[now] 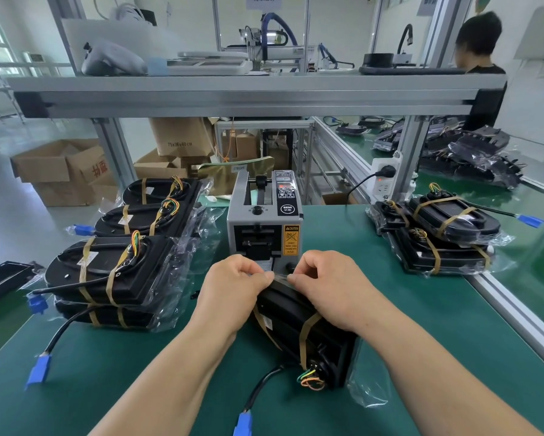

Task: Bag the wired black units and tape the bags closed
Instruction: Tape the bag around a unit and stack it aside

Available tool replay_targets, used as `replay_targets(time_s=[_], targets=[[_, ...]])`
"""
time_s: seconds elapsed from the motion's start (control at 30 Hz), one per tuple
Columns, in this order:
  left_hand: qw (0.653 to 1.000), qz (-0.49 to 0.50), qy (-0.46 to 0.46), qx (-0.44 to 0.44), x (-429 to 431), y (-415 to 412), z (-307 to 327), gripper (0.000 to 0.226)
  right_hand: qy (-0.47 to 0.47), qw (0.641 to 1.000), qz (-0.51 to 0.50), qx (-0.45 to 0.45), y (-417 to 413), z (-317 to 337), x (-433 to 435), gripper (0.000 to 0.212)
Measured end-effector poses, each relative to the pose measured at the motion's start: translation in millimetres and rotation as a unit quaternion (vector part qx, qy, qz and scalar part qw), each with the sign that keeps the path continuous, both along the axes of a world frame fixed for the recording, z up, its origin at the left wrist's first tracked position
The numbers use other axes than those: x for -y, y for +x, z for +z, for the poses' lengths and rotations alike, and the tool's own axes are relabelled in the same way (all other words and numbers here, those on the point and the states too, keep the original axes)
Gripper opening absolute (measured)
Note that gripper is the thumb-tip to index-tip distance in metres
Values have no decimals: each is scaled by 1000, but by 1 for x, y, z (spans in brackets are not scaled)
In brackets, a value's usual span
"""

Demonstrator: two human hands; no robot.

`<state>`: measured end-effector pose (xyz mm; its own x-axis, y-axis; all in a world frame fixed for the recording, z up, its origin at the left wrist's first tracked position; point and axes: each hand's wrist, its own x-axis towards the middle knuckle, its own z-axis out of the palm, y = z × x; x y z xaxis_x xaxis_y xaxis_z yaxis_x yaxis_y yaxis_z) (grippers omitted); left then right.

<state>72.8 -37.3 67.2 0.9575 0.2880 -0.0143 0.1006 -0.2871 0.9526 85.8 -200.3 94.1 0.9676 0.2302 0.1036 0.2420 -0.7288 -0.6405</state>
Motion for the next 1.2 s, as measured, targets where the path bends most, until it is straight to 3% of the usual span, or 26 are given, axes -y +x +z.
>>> replay_targets(time_s=[0.27, 0.43, 0.77, 0.93, 1.2], targets=[[1000, -21, 12, 2, -5, 7, -1, 15, -1, 1000, -1, -2, 2, 1, -1, 21], [997, -49, 67, 8, -6, 7, -1, 48, -3, 1000, -4, -6, 4, 2, -1, 19], [956, -237, 168, 29, -29, 21, 12, 29, -6, 1000, 6, 7, 4, 1, 3, 23], [949, -252, 187, 30, -35, 30, 16, 23, -16, 1000, 10, 18, 6, 2, 6, 23], [951, -277, 136, 28, -37, 37, 9, 21, -17, 999, 16, 22, 9, 0, 10, 23]])
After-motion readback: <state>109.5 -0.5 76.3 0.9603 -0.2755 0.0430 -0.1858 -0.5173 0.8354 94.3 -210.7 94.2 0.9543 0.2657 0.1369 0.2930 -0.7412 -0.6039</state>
